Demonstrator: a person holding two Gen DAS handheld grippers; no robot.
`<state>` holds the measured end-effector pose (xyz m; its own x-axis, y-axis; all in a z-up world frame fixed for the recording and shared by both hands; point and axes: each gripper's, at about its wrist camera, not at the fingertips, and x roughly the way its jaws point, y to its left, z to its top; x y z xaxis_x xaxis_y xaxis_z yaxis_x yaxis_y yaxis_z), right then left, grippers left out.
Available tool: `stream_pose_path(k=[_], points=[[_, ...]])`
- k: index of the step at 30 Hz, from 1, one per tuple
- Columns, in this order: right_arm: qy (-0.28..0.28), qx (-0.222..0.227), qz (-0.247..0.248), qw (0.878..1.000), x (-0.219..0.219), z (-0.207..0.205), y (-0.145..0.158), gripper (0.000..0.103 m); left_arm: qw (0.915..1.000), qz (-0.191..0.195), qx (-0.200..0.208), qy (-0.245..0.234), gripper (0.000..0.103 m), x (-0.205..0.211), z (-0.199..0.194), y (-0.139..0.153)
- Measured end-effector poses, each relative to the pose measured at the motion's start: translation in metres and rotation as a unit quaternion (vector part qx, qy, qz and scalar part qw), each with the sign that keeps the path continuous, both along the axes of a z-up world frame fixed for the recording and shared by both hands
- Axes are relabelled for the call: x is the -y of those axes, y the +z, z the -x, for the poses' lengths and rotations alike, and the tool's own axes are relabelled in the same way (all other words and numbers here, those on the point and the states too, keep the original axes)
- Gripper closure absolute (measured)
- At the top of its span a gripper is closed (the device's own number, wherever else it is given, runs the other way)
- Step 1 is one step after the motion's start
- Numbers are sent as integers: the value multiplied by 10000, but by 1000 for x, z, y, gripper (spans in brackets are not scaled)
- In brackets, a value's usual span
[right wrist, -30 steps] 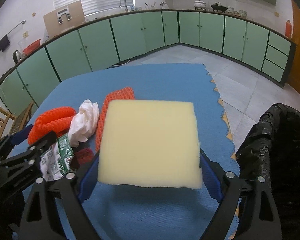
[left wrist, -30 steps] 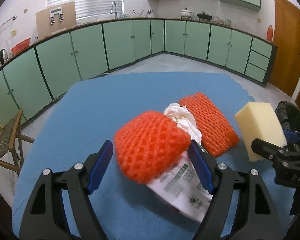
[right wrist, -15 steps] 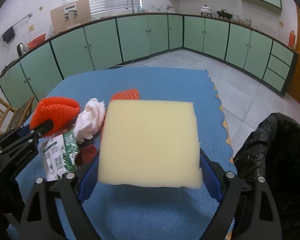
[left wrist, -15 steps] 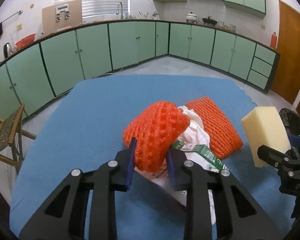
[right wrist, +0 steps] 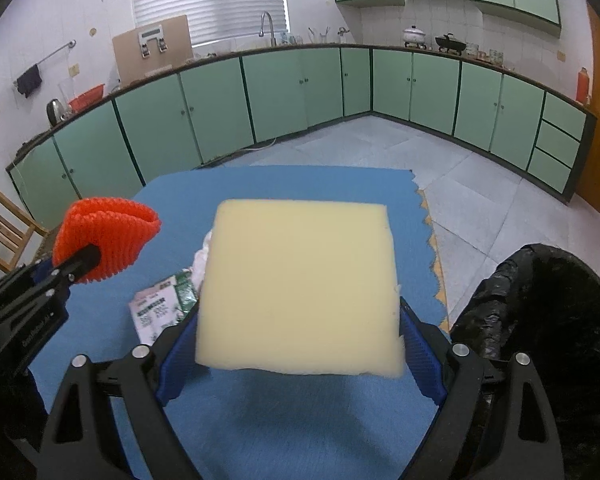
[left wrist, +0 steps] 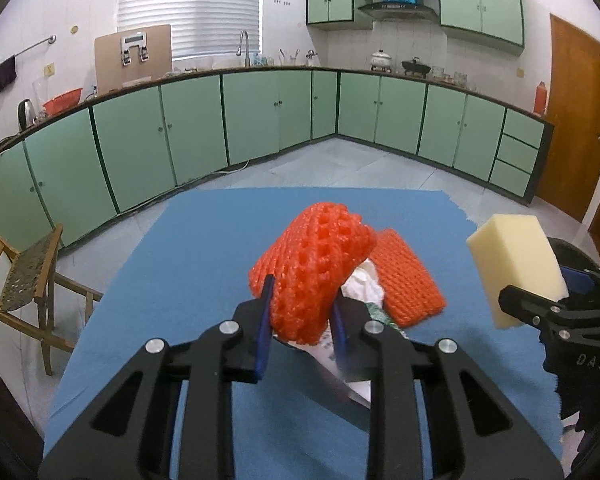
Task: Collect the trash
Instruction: 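Grasp the yellow sponge with right tool while left tool grasps orange foam net, then carry the sponge and foam net over the bin with both tools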
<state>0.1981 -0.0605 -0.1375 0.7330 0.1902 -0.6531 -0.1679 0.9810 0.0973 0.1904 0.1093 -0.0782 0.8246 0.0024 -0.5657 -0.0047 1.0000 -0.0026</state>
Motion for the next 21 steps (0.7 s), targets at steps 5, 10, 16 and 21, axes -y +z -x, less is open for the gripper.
stream_pose_path(k=[5, 10, 16, 21], points=[[-18, 135, -2, 9999, 7, 13, 18, 15, 9998, 61, 143, -111, 80, 11, 14, 17], [-104, 260, -68, 9996, 20, 26, 35, 15, 9992, 122, 275, -259, 80, 27, 26, 29], [-232, 412, -97, 9988, 40, 44, 48, 15, 9980, 169, 412, -444, 80, 48, 38, 39], [-397, 512, -126, 9978, 67, 58, 55, 15, 9967, 170, 478, -637, 80, 69, 44, 43]])
